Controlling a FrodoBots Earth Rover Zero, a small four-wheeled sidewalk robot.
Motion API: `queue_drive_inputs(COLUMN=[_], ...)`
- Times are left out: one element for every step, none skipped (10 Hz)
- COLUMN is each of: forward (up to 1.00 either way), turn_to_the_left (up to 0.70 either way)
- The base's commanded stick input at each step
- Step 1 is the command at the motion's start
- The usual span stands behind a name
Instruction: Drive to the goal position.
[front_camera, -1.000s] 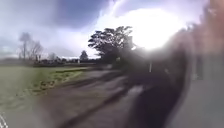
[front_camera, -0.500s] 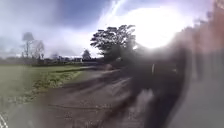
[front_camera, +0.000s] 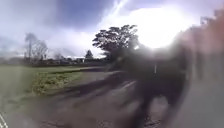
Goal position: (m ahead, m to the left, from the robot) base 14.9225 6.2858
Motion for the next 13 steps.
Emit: queue_drive_inputs(forward=[0.85, 0.85, 0.85, 0.85, 0.85, 0.85, 0.85, 0.85, 0.85, 0.85, 0.85, 0.85, 0.85], turn_to_the_left=[-0.29, -0.34, -0.34, -0.34, -0.34, -0.34, -0.34, -0.34, -0.34, -0.34, -0.11, -0.05, 0.00])
